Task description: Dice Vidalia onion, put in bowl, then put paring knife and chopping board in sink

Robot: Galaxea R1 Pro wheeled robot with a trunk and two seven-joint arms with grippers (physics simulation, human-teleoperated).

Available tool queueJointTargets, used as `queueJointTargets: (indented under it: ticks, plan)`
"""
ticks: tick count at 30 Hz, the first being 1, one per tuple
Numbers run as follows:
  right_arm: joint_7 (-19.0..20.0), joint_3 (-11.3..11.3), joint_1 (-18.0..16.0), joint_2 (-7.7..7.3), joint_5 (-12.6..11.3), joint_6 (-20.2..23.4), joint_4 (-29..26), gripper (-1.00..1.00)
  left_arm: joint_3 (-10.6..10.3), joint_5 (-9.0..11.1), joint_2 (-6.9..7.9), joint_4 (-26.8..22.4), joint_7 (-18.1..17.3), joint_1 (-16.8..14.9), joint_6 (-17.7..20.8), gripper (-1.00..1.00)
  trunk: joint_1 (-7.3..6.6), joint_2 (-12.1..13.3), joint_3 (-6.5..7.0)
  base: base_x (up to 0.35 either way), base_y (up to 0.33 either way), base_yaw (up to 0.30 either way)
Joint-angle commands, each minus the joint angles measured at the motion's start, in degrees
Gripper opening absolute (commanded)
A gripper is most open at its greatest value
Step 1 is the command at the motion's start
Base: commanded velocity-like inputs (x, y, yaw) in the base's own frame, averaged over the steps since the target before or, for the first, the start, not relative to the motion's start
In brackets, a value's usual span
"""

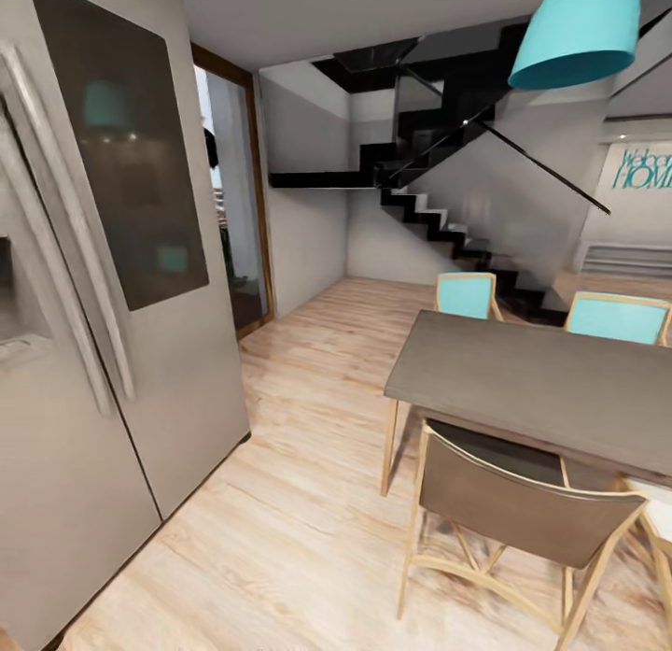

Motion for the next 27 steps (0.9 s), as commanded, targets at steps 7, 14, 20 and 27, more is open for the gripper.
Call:
queueJointTargets:
  ticks: [7, 14, 20, 27]
  plan:
    - [-0.02, -0.03, -0.02, 0.0, -0.05, -0.2, 0.04, 1.0, -0.03, 0.18, 2.18, 1.05, 0.06, -0.01, -0.13, 1.0, 0.0, -0.03, -0.05, 0.0, 0.0, 0.295]
    - [-0.02, -0.03, -0.02, 0.0, -0.05, -0.2, 0.04, 1.0, -0.03, 0.2, 2.54, 2.13, 0.06, 0.0, -0.13, 1.0, 0.0, -0.03, -0.05, 0.0, 0.0, 0.295]
    - [-0.02, -0.03, -0.02, 0.0, -0.06, -0.2, 0.04, 1.0, -0.03, 0.19, 2.5, 2.52, 0.06, -0.01, -0.13, 1.0, 0.0, -0.03, -0.05, 0.0, 0.0, 0.295]
    - [-0.02, -0.03, -0.02, 0.0, -0.06, -0.2, 0.04, 1.0, -0.03, 0.13, 2.38, 2.51, 0.02, -0.01, -0.13, 1.0, 0.0, -0.03, -0.05, 0.0, 0.0, 0.295]
